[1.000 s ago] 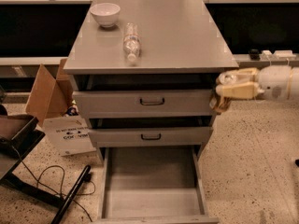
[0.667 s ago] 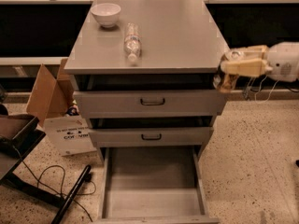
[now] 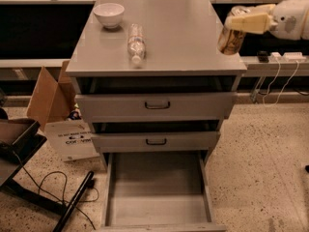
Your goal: Pick orange can from bottom drawer and place on counter
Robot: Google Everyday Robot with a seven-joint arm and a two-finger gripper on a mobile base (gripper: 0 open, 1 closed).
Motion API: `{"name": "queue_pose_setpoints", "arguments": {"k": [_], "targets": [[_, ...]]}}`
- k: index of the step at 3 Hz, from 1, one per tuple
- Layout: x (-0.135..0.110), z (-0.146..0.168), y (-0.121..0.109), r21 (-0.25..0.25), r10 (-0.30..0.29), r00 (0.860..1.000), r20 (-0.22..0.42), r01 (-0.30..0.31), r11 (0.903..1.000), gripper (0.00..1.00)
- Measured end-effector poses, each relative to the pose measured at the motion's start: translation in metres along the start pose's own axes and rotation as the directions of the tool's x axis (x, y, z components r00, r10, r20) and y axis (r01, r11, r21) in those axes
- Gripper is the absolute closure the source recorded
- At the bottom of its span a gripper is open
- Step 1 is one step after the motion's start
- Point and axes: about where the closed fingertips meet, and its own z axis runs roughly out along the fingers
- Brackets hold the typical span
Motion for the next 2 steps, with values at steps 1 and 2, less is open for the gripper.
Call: {"name": "queue_pose_setpoints", "arguments": {"k": [1,2], "targets": [[-0.02,0.048,-0.036,0.015,0.002,1.0,0.004,-0.002,0.9999,1.0],[-0.019,0.078,-0.055,0.012,0.014,1.0,-0.007,-0.014,0.9998,1.0]]}}
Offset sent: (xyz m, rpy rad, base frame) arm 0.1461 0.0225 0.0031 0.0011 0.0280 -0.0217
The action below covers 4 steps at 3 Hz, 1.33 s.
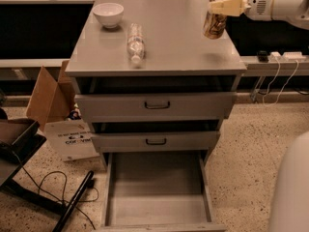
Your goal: Pick orange can from bottom drawer and place on counter
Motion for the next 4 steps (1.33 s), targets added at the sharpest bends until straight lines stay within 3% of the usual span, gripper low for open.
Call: {"name": "queue_pose_setpoints", "arguments": {"k": [1,2,4], "targets": [[0.029,0.044,-0.01,-0.029,0.024,0.999,-0.038,-0.025,0.9993,1.0],[0.037,0.055,-0.014,-0.034,0.029,0.999,-0.046,-0.031,0.999,0.88],[0.037,0.055,-0.014,-0.034,0.029,0.999,-0.046,-0.031,0.999,0.42]]}}
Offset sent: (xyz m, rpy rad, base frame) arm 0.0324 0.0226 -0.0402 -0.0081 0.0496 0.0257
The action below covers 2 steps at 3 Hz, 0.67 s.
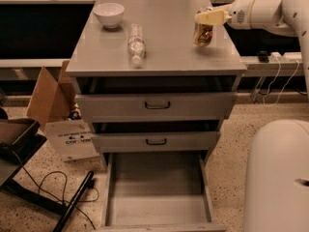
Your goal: Pick orange can from bottom drawer and place on counter
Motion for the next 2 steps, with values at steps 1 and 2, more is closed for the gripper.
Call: {"name": "queue_pose_setpoints", "arguments": {"k": [1,2], "targets": [[0.0,0.0001,0.0,0.0,0.0,1.0,0.0,0.0,1.0,0.19],[0.0,0.0001,0.0,0.0,0.0,1.0,0.0,0.0,1.0,0.0]]}}
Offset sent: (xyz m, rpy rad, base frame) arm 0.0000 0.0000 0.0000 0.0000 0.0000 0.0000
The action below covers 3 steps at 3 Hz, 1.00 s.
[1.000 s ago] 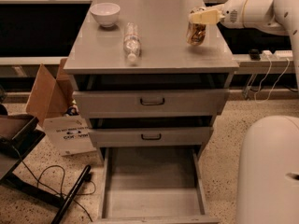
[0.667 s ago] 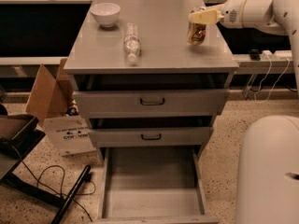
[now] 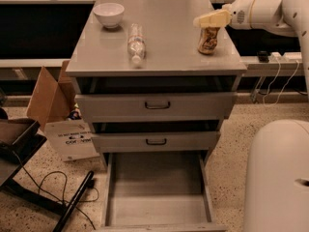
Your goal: Pick orange can from bottom drawer and place on counter
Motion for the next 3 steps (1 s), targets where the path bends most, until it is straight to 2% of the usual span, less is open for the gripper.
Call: {"name": "queue_pose_setpoints", "arguments": {"k": [1,2,3], "targets": [[-0.007,-0.011,0.0,0.011,-0.024,1.0,0.0,0.024,0.9996,0.0],[-0.031,-0.048,-0.001,0.048,-0.107,0.994,-0.002,0.107,0.9931,0.0],[-0.071,-0.165,-0.027,0.307,-0.279,0.957,-0.08,0.29,0.9065,0.0]]}}
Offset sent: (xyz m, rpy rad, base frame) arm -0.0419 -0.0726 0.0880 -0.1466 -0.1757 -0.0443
